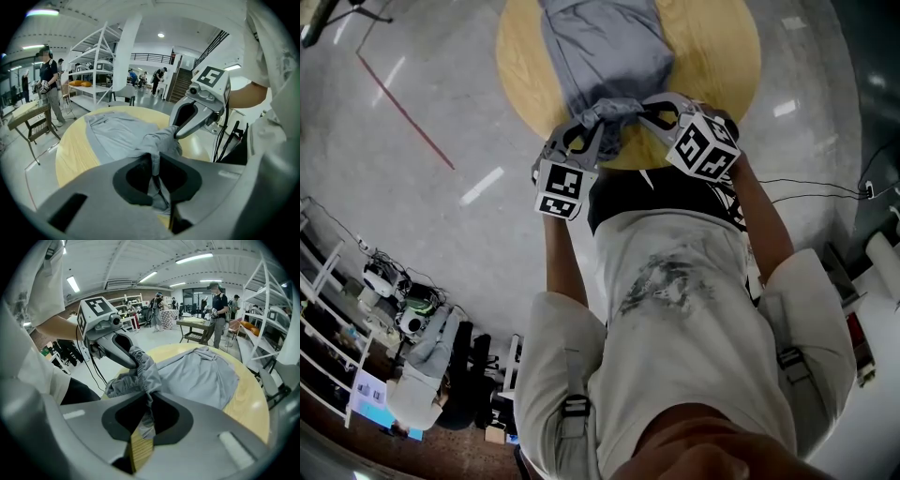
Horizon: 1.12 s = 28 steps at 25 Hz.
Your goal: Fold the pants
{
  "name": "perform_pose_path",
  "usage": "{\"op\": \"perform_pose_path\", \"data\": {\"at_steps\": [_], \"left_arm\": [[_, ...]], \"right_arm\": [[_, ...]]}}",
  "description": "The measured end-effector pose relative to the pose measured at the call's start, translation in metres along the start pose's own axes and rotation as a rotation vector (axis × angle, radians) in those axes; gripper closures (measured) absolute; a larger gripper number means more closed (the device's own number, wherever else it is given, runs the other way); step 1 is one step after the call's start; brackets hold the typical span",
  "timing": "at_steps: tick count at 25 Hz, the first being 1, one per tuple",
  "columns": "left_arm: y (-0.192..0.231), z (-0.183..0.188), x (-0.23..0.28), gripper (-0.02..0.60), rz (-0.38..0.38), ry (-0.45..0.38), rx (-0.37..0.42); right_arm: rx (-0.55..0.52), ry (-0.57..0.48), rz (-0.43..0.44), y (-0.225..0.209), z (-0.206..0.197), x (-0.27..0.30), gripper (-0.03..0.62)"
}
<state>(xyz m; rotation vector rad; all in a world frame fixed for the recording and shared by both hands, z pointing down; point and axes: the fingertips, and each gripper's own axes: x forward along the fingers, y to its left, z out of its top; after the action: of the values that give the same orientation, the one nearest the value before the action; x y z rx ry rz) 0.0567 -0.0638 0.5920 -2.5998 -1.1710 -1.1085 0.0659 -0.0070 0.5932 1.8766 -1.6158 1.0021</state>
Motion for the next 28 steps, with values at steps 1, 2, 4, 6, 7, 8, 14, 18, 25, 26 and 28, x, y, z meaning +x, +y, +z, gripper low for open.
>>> {"op": "perform_pose_path", "data": {"at_steps": [1,2,4,6,7,8,14,18,25,26,28], "left_arm": [[0.001,0.0,0.001,0.548,0.001,0.0,0.002],[0.001,-0.002,0.003,0.546,0.003,0.002,0.004],[0.0,-0.009,0.006,0.535,0.005,0.015,0.006],[-0.002,-0.019,0.008,0.504,-0.002,0.038,0.005],[-0.005,-0.024,0.007,0.472,-0.01,0.049,0.003],[-0.008,-0.029,0.006,0.434,-0.019,0.059,0.001],[-0.042,-0.065,0.012,0.285,-0.049,0.114,0.011],[-0.055,-0.088,0.025,0.264,-0.037,0.153,0.017],[-0.044,-0.095,0.031,0.501,0.107,0.162,0.066],[-0.041,-0.091,0.029,0.525,0.117,0.149,0.064],[-0.036,-0.081,0.024,0.529,0.118,0.12,0.055]], "right_arm": [[-0.003,0.004,0.002,-0.003,0.0,0.001,0.546],[-0.006,0.008,0.004,-0.004,-0.001,0.002,0.546],[-0.01,0.019,0.01,-0.006,-0.004,0.007,0.546],[-0.009,0.028,0.013,-0.006,-0.006,0.011,0.546],[-0.009,0.032,0.013,-0.006,-0.007,0.013,0.546],[-0.007,0.034,0.013,-0.005,-0.008,0.015,0.546],[0.004,0.043,0.004,-0.004,-0.022,0.021,0.546],[-0.001,0.045,-0.003,-0.001,-0.024,0.025,0.546],[-0.032,0.052,-0.007,0.007,-0.021,0.021,0.546],[-0.04,0.055,-0.006,0.007,-0.02,0.021,0.546],[-0.058,0.057,-0.004,0.006,-0.02,0.021,0.546]]}}
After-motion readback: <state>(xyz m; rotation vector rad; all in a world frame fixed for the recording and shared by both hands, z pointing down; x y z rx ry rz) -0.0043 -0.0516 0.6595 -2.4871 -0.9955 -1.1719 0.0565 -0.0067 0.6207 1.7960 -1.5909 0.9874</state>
